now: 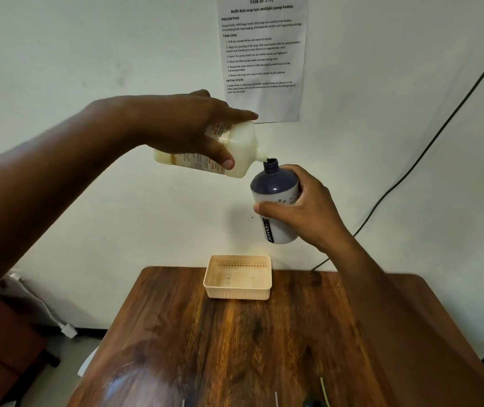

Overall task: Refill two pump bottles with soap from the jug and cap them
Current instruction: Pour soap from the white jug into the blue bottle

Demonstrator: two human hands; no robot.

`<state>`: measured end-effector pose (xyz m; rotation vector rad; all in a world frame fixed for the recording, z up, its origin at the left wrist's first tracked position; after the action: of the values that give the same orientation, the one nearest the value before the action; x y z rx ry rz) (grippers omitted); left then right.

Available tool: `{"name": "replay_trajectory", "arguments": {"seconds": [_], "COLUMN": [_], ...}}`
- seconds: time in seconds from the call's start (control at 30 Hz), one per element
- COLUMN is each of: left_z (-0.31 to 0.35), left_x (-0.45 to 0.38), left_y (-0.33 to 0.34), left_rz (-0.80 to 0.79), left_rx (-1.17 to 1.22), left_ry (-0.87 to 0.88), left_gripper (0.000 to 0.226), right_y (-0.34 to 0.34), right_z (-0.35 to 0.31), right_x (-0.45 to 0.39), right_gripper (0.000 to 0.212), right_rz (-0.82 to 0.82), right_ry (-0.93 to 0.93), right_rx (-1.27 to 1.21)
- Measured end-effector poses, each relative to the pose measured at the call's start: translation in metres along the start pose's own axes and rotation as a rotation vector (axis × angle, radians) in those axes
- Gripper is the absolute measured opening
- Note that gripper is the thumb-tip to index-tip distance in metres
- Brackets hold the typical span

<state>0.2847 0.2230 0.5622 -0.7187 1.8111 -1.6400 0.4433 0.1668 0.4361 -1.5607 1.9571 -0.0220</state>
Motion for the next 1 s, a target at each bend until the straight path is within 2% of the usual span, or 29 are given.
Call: {"name": "replay_trajectory", "arguments": {"seconds": [0.43,0.7,0.87,1.0], "left_z": [0.003,0.004,0.004,0.004], "left_x": [-0.004,-0.002,-0.003,-0.003], "left_y": [-0.007,-0.010,-0.012,-0.011], "left_rz": [-0.002,-0.022,-0.016,-0.032], "left_rx": [-0.019,0.000,-0.007,-0.002], "left_ry": [0.010,0.003,0.004,0.003], "left_gripper": [0.097,0.103,0.096,0.103], "right_y": [-0.001,-0.002,-0.001,-0.001], "right_z": [0.000,-0.002,-0.003,-0.003], "right_x": [-0.003,-0.005,-0.005,-0.005], "right_gripper": [0.061,0.061,0.062,0.063], "right_rz": [0.012,0.015,0.018,0.017], "right_ry": [-0.002,-0.005,-0.003,-0.005], "right_rx": [-0.014,-0.007,-0.003,-0.005]}}
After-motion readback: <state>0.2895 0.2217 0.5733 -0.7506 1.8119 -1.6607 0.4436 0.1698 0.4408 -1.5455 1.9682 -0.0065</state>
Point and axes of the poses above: each hand's wrist, its own x-axis away from the middle knuckle, its own y-axis out of the palm, z = x × y, the point moved 10 cm from there along -x, towards the middle knuckle, and after that the axes turned 2 degrees about -y, right-handed, at the moved point
